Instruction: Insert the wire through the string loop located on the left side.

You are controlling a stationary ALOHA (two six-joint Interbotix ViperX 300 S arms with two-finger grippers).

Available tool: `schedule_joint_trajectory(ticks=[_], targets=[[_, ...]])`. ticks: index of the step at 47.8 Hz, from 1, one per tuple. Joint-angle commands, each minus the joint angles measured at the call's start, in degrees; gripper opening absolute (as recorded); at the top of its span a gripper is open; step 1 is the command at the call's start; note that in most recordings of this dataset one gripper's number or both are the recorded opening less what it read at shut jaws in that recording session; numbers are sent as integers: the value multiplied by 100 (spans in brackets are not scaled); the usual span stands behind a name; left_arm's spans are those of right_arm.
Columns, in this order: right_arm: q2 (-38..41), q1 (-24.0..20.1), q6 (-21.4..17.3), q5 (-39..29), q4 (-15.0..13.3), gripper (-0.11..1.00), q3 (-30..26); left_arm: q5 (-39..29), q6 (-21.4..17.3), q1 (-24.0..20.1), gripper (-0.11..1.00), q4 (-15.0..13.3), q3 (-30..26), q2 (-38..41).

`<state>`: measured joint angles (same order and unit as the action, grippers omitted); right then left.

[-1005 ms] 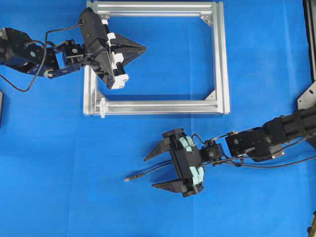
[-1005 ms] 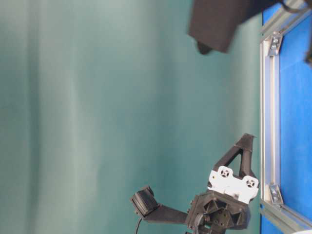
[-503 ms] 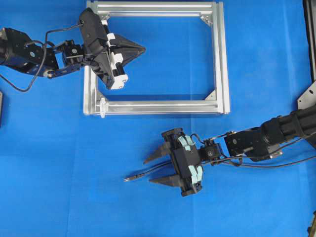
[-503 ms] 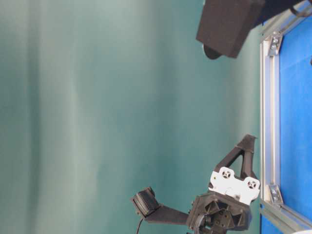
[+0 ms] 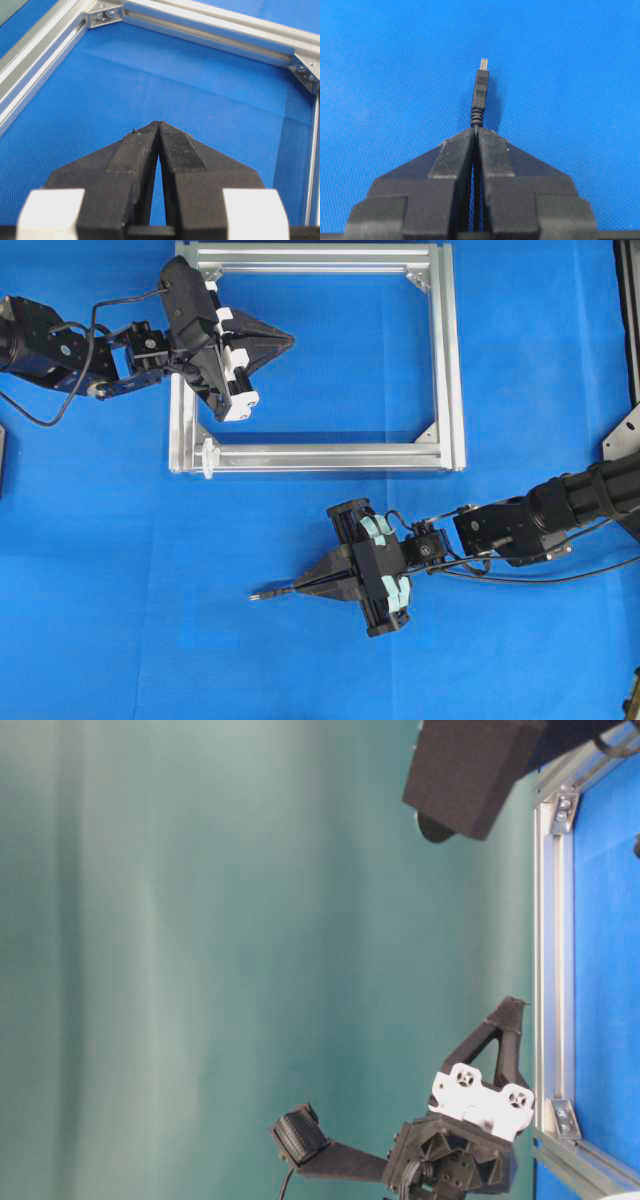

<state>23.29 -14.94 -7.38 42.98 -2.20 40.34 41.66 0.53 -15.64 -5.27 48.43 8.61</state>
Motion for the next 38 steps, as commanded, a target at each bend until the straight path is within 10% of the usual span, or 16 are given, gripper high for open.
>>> schedule_joint_trajectory(ticks=[1, 38], targets=[[-141, 9, -26, 9, -9, 0, -79, 35, 0, 0, 0, 18, -44, -202], [-2074, 0, 88, -1723, -9, 0, 123, 35, 0, 0, 0, 18, -35, -211]])
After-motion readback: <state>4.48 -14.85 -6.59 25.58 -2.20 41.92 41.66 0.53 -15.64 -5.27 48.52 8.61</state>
